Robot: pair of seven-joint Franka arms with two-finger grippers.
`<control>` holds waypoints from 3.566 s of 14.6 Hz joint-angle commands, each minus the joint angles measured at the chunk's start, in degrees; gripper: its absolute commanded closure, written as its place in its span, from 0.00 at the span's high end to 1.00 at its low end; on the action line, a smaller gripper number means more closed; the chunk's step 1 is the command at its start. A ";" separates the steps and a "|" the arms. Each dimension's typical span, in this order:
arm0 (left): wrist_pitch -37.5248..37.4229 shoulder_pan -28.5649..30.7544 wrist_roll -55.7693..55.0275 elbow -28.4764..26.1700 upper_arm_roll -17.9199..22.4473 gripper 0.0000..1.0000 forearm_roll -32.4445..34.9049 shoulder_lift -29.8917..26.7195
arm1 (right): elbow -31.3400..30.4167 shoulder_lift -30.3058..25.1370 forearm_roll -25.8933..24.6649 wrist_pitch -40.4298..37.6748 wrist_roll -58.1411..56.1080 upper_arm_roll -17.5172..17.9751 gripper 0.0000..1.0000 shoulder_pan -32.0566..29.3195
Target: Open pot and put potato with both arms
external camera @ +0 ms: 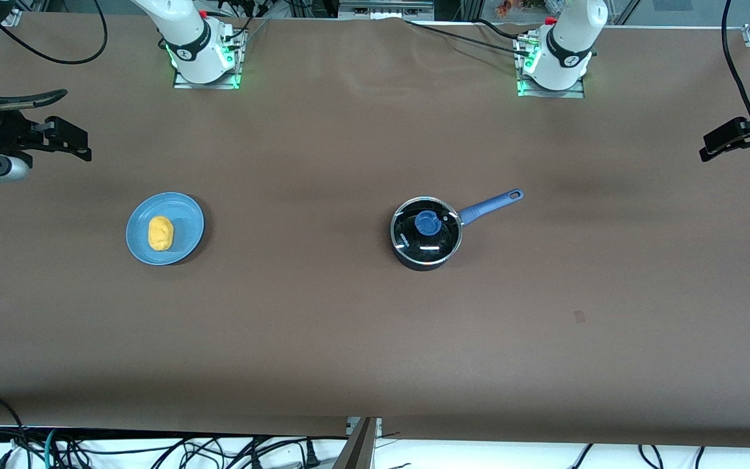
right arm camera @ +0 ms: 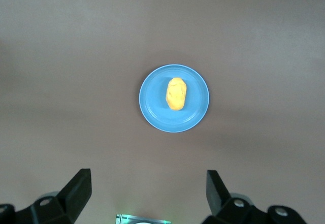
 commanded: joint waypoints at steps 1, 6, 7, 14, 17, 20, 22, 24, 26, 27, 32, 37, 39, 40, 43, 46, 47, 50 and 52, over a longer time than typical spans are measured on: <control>0.11 0.19 0.45 -0.31 -0.39 1.00 -1.11 -0.93 | 1.39 0.95 0.81 -0.35 -0.34 0.07 1.00 -0.51; 0.46 0.19 0.10 1.53 -0.30 1.00 -3.40 -0.49 | 1.39 0.95 0.81 -0.35 -0.34 0.07 1.00 -0.51; 0.29 0.19 0.10 1.36 -0.30 1.00 -3.49 -0.58 | 1.39 0.95 0.81 -0.35 -0.34 0.07 1.00 -0.51; 0.11 0.19 0.98 1.18 -0.39 1.00 -3.58 -0.67 | 1.39 0.95 0.81 -0.35 -0.25 0.07 1.00 -0.51; 0.11 0.10 0.28 1.36 -0.39 1.00 -3.49 -0.40 | 1.39 0.95 0.81 -0.26 -0.25 0.07 1.00 -0.51; 0.29 0.10 0.10 1.44 -0.39 1.00 -3.58 -0.40 | 1.39 0.95 0.81 -0.35 -0.25 0.07 1.00 -0.51; 0.29 0.10 0.01 1.36 -0.48 1.00 -3.67 -0.40 | 1.39 0.95 0.81 -0.35 -0.34 0.07 1.00 -0.51; 0.46 0.10 0.01 1.44 -0.48 1.00 -3.67 -0.49 | 1.39 0.95 0.81 -0.26 -0.34 0.07 1.00 -0.51; 0.46 0.10 0.01 1.36 -0.48 1.00 -3.67 -0.49 | 1.39 0.95 0.81 -0.35 -0.34 0.07 1.00 -0.51; 0.64 0.10 0.01 1.44 -0.39 1.00 -3.75 -0.40 | 1.39 0.95 0.81 -0.26 -0.25 0.07 1.00 -0.51; 0.64 0.19 0.01 1.45 -0.39 1.00 -3.75 -0.58 | 1.39 1.04 0.81 -0.26 -0.34 0.07 1.00 -0.51; 0.64 0.19 -0.08 1.44 -0.39 1.00 -3.75 -0.58 | 1.39 1.04 0.81 -0.26 -0.34 0.07 1.00 -0.51; 0.64 0.10 -1.04 1.44 -0.39 1.00 -3.67 -0.58 | 1.39 1.04 0.81 -0.26 -0.34 0.07 1.00 -0.51; 0.64 0.10 -1.05 1.53 -0.39 1.00 -3.75 -0.58 | 1.39 1.04 0.81 -0.26 -0.25 0.07 1.00 -0.51; 0.64 0.10 -1.05 1.62 -0.39 1.00 -3.75 -0.58 | 1.39 1.13 0.90 -0.26 -0.16 0.07 1.00 -0.51; 0.73 0.10 -1.04 1.62 -0.39 1.00 -3.75 -0.58 | 1.39 1.13 0.81 -0.26 -0.34 -0.01 1.00 -0.51; 1.25 0.10 -1.13 1.53 -0.48 1.00 -3.75 -0.58 | 1.39 1.39 0.90 -0.17 -0.34 -0.97 1.00 -0.51; 2.57 -0.78 -5.59 -0.04 -1.52 1.00 -3.67 1.08 | 1.39 1.48 3.44 -0.08 -0.43 -2.04 1.00 -0.69; 7.12 -0.86 -9.90 -2.15 -4.34 1.00 -4.10 2.58 | 1.30 1.48 3.45 -0.08 -0.51 -1.95 1.00 -0.69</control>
